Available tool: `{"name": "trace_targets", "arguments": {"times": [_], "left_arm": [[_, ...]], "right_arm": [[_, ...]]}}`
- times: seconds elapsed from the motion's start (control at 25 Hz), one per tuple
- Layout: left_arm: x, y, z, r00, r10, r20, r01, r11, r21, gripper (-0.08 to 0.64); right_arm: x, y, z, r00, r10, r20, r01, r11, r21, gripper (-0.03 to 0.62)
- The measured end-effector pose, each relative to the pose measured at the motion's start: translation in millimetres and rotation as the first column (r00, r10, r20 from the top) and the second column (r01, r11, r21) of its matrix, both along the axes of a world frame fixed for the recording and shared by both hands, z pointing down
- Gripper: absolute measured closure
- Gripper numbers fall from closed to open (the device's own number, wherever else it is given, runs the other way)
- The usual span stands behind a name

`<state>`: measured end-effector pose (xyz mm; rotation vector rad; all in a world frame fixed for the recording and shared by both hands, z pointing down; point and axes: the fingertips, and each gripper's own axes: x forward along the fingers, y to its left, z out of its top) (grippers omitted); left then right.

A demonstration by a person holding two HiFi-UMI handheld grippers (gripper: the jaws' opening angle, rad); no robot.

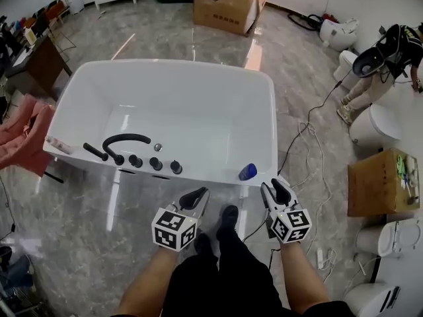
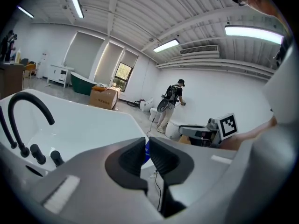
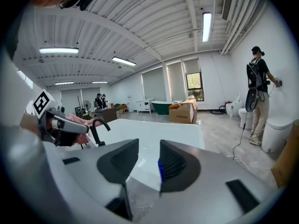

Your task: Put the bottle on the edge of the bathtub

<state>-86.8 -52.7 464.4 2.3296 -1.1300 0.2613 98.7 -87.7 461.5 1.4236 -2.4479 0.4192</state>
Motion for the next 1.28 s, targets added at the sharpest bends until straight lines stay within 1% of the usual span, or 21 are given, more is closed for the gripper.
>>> {"name": "trace_targets", "arguments": {"times": [0.08, 0.2, 0.32, 0.48, 0.6, 0.76, 0.84, 0.92, 1.0, 1.12, 1.2, 1.28], "left_arm": [[0, 4, -16, 1.000, -0.004, 0.012, 0.004, 1.000, 0.030, 0.531], [1, 10, -38, 0.999, -0.007, 0.042, 0.004, 0.998, 0.067, 0.535], [-2, 17, -55, 0.998, -0.029, 0.062, 0.023, 0.996, 0.088, 0.541], [-7, 34, -72, 0.995, -0.071, 0.071, 0.065, 0.994, 0.090, 0.548], [-4, 39, -85, 0.991, -0.099, 0.088, 0.090, 0.991, 0.102, 0.549], [11, 39, -97, 0.982, -0.148, 0.116, 0.134, 0.984, 0.117, 0.549], [21, 36, -102, 0.975, -0.186, 0.123, 0.171, 0.977, 0.125, 0.549], [37, 36, -109, 0.966, -0.225, 0.123, 0.208, 0.969, 0.136, 0.549], [56, 38, -117, 0.958, -0.258, 0.123, 0.239, 0.959, 0.150, 0.549], [86, 46, -119, 0.944, -0.306, 0.120, 0.288, 0.946, 0.151, 0.549], [101, 53, -116, 0.933, -0.337, 0.124, 0.321, 0.937, 0.136, 0.549], [114, 58, -117, 0.923, -0.364, 0.125, 0.348, 0.928, 0.130, 0.551]], "right_arm": [[1, 14, -18, 1.000, -0.011, 0.009, 0.011, 1.000, 0.003, 0.478], [6, 34, -35, 1.000, -0.023, 0.011, 0.023, 1.000, -0.005, 0.515], [10, 52, -40, 0.999, -0.042, 0.018, 0.043, 0.999, -0.030, 0.525], [11, 70, -45, 0.996, -0.082, 0.027, 0.083, 0.995, -0.058, 0.547], [17, 69, -58, 0.993, -0.109, 0.042, 0.111, 0.993, -0.049, 0.563], [33, 67, -78, 0.982, -0.171, 0.082, 0.173, 0.984, -0.027, 0.569], [45, 67, -86, 0.973, -0.206, 0.101, 0.209, 0.978, -0.016, 0.571], [62, 71, -94, 0.965, -0.242, 0.101, 0.244, 0.970, -0.002, 0.572], [85, 77, -99, 0.961, -0.267, 0.064, 0.267, 0.964, 0.017, 0.574], [124, 82, -99, 0.961, -0.276, -0.005, 0.276, 0.960, 0.039, 0.580], [147, 85, -98, 0.959, -0.285, -0.005, 0.285, 0.958, 0.038, 0.581], [164, 85, -98, 0.957, -0.291, 0.019, 0.290, 0.957, 0.029, 0.581]]}}
